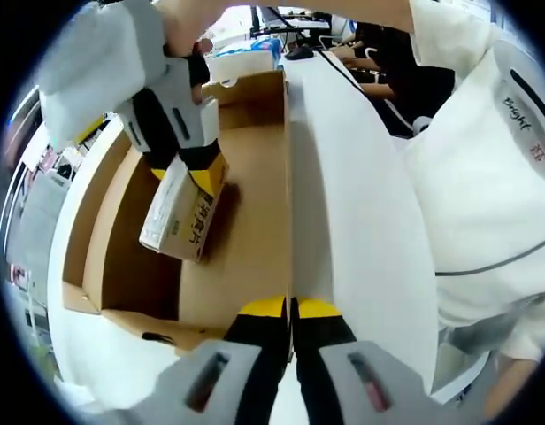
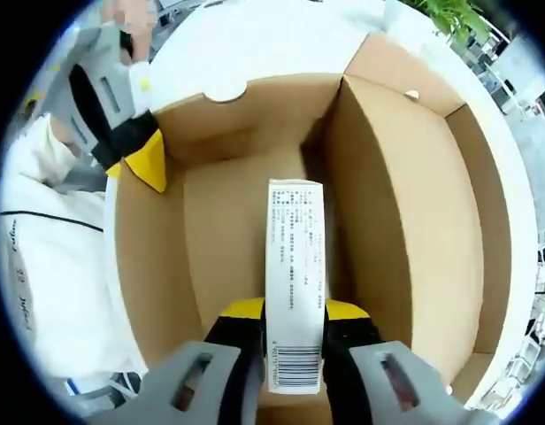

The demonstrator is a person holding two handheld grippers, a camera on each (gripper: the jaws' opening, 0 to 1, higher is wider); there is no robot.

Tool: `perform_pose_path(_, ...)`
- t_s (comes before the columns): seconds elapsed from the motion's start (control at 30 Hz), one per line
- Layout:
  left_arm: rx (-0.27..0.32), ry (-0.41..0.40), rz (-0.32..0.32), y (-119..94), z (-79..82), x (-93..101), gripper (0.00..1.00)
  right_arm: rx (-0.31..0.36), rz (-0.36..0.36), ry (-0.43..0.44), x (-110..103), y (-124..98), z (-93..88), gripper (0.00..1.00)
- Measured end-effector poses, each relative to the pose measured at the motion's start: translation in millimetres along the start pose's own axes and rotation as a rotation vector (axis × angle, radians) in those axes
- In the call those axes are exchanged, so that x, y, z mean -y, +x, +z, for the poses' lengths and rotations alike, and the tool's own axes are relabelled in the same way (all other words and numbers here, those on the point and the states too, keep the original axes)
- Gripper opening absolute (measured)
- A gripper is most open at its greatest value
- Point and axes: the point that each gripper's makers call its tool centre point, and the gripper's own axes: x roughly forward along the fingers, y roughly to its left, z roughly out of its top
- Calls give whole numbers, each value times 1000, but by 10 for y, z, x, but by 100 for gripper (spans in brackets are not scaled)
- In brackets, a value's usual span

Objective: Operate the shoe box by opening the lid, removing the specified soft item, and placing it in the target area until the item is outside and the box remains undamaged.

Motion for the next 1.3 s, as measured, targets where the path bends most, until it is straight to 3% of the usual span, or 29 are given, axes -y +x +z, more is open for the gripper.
perform_pose_path(0.83,-1,0,-1,-6,0,-5,1,37,-19,-40,-118,-338,-190,21)
perform_pose_path(1.1,-2,-1,-1,-2,1,-4,1,77,-12,17,-119,-471,-242,21)
perform_pose_path(1.3,-3,-1,1,0,3,-2,1,100,-5,14,-218,-575,-245,21)
